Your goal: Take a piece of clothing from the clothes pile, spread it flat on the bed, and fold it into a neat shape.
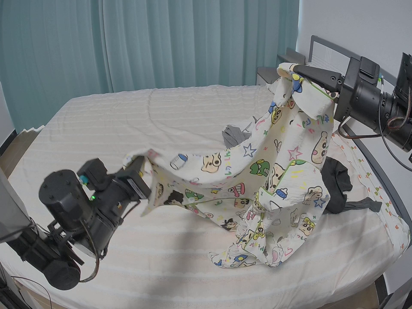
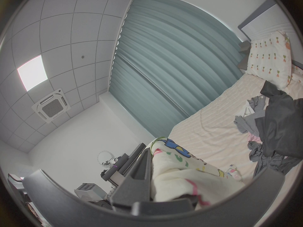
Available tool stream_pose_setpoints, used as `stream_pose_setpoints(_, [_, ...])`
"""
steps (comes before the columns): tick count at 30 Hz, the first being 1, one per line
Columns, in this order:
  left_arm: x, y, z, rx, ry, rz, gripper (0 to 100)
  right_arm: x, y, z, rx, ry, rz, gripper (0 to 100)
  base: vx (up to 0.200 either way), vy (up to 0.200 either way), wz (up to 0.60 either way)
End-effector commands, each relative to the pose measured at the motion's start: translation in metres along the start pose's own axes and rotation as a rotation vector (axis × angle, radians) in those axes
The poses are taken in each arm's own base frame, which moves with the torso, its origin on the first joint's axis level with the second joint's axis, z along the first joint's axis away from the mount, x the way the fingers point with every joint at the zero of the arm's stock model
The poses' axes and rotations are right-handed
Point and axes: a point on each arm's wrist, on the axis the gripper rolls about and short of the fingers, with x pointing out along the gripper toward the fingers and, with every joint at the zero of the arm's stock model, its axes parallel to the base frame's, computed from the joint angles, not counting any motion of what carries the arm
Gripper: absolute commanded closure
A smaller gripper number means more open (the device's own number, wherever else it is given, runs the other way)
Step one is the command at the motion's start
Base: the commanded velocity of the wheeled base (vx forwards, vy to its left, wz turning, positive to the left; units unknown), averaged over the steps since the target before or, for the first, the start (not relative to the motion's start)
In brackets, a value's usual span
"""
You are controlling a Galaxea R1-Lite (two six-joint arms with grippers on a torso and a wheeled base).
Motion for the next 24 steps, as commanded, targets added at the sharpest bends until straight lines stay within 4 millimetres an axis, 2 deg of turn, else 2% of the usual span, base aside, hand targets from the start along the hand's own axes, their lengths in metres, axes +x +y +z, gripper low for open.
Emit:
stream_pose_setpoints(1, [0.005, -0.008, 0.053, -0.018, -0.218, -0.024, 100, 0.002, -0.006, 0.011, -0.015, -0.036, -0.016, 100, 0.0, 0.0, 0.0])
stream_pose_setpoints(4, [0.012, -0.011, 0.069, -0.025, -0.286, -0.028, 100, 0.009, -0.001, 0.02, -0.029, -0.061, 0.006, 100, 0.0, 0.0, 0.0])
stream_pose_setpoints(5, [0.012, -0.011, 0.069, -0.025, -0.286, -0.028, 100, 0.009, -0.001, 0.02, -0.029, -0.061, 0.006, 100, 0.0, 0.0, 0.0])
stream_pose_setpoints(8, [0.016, -0.011, 0.085, -0.005, -0.349, -0.012, 100, 0.017, 0.014, 0.034, -0.059, -0.105, 0.064, 100, 0.0, 0.0, 0.0])
stream_pose_setpoints(14, [0.012, -0.01, 0.089, 0.023, -0.363, -0.001, 100, 0.022, 0.035, 0.041, -0.075, -0.125, 0.138, 100, 0.0, 0.0, 0.0])
stream_pose_setpoints(17, [0.01, -0.008, 0.086, 0.028, -0.347, 0.003, 100, 0.022, 0.039, 0.036, -0.067, -0.108, 0.15, 100, 0.0, 0.0, 0.0])
stream_pose_setpoints(20, [0.004, -0.002, 0.073, 0.044, -0.29, 0.017, 100, 0.021, 0.033, 0.023, -0.05, -0.082, 0.122, 100, 0.0, 0.0, 0.0])
stream_pose_setpoints(24, [0.002, 0.001, 0.067, 0.052, -0.263, 0.023, 100, 0.02, 0.027, 0.016, -0.038, -0.065, 0.097, 100, 0.0, 0.0, 0.0])
